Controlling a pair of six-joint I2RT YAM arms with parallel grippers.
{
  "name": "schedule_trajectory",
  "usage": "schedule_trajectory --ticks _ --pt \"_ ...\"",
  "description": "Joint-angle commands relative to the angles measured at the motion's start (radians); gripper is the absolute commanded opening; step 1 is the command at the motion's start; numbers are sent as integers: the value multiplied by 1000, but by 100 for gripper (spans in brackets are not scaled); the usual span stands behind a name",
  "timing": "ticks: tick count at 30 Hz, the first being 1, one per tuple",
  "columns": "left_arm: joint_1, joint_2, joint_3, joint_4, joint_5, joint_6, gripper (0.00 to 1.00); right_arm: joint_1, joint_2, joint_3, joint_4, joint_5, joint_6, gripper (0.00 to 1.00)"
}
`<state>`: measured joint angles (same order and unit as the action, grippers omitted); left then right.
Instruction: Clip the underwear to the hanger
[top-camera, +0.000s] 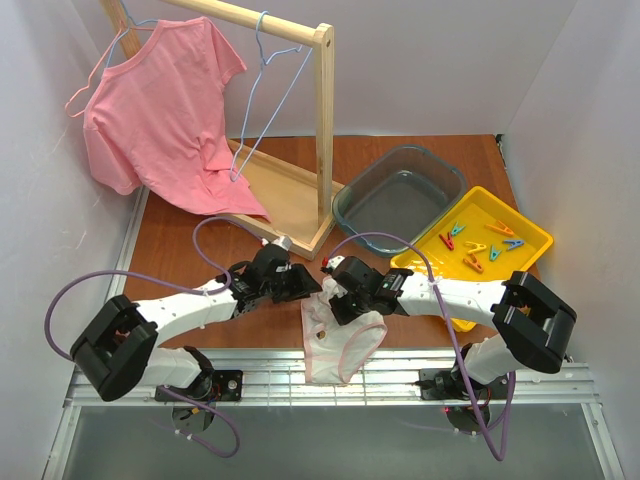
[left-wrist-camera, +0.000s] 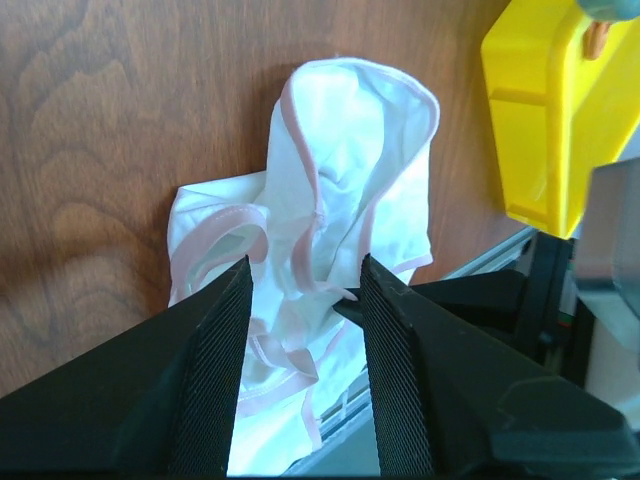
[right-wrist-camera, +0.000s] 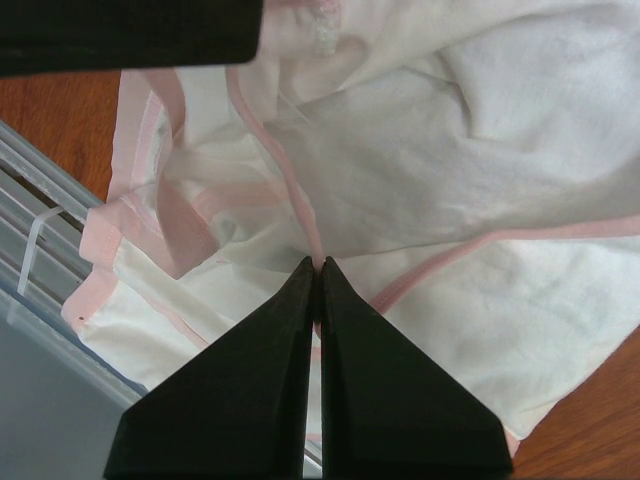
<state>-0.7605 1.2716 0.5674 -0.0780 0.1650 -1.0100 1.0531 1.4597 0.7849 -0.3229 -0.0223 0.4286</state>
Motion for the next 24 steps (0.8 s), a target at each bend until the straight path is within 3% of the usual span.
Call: schedule_trajectory --ticks 1,14,24 --pt "-20 41 43 -31 -44 19 38 -7 -9 7 -4 1 -19 1" --pt "-20 5 49 -40 -153 5 34 -15 -47 -22 -7 -2 -42 1" --pt "-25 124 97 -8 -99 10 31 -21 -38 -18 -13 -19 -82 1"
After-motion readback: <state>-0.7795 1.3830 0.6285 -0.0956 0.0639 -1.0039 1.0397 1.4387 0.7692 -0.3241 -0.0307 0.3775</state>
